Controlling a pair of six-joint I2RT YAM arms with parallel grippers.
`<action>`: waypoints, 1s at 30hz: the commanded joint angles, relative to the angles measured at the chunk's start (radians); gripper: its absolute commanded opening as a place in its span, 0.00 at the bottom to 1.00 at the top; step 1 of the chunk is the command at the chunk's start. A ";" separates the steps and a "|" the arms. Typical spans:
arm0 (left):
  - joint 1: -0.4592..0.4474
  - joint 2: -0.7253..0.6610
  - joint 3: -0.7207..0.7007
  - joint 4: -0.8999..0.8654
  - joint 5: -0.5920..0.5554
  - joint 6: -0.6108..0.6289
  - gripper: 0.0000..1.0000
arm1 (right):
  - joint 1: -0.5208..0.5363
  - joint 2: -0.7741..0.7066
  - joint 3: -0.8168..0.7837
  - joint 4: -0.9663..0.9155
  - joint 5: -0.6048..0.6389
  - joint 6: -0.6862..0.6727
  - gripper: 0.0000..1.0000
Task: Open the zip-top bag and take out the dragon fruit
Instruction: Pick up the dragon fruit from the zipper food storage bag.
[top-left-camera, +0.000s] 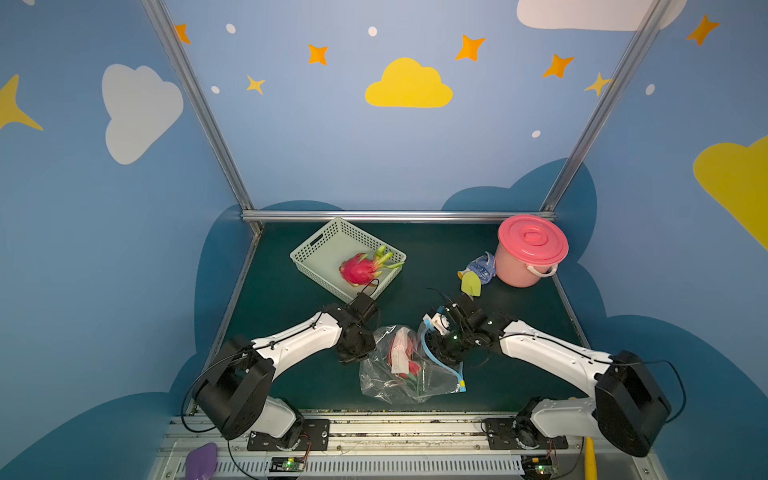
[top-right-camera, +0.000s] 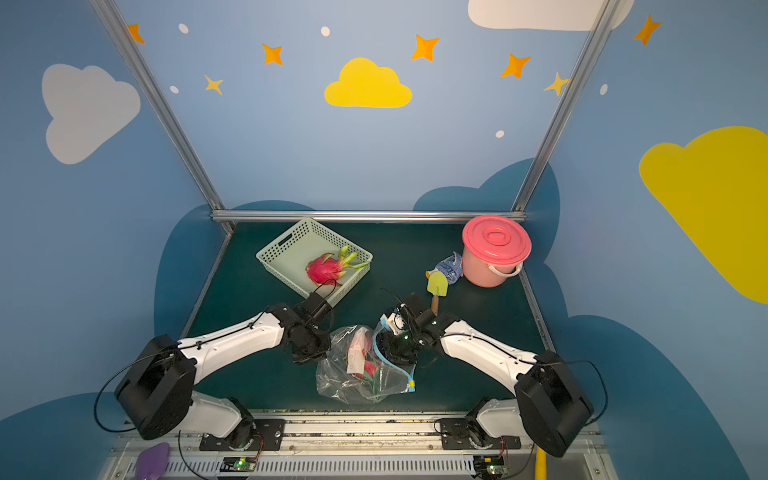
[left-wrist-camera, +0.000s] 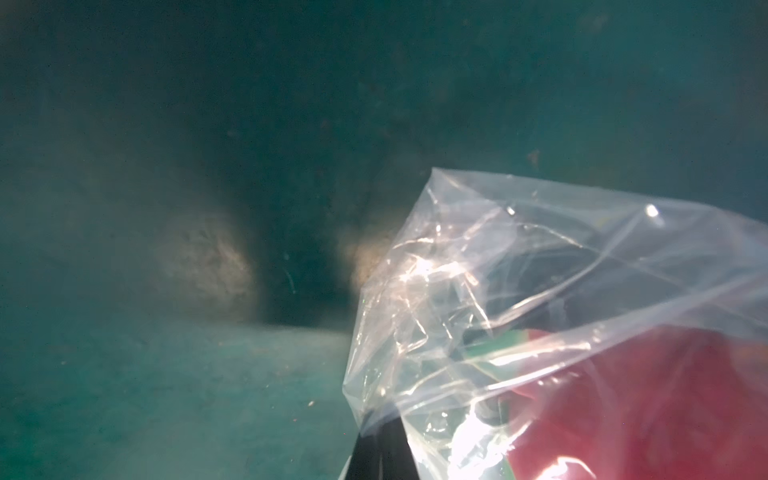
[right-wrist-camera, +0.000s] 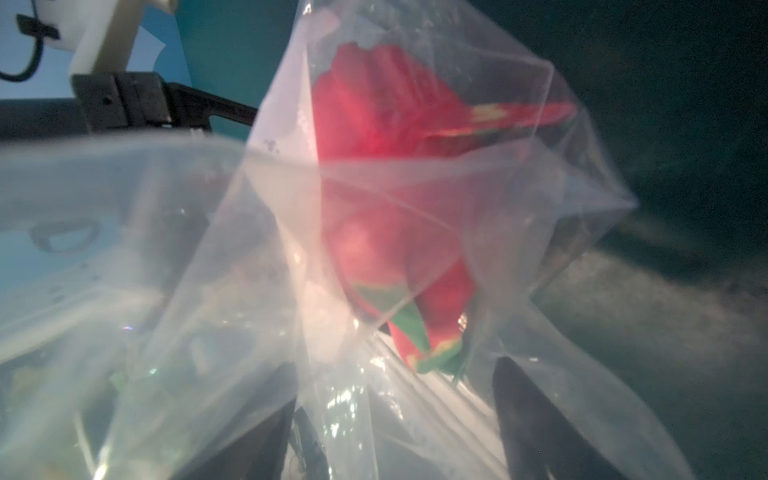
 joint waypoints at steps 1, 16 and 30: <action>0.006 0.013 0.007 -0.016 -0.022 0.023 0.03 | 0.017 0.067 0.036 -0.010 0.045 -0.035 0.73; 0.029 0.071 -0.010 -0.061 -0.068 0.037 0.03 | 0.126 0.311 0.265 -0.206 0.153 -0.161 0.73; 0.034 0.062 0.022 -0.078 -0.060 0.031 0.03 | 0.119 0.134 0.149 -0.314 0.051 -0.197 0.62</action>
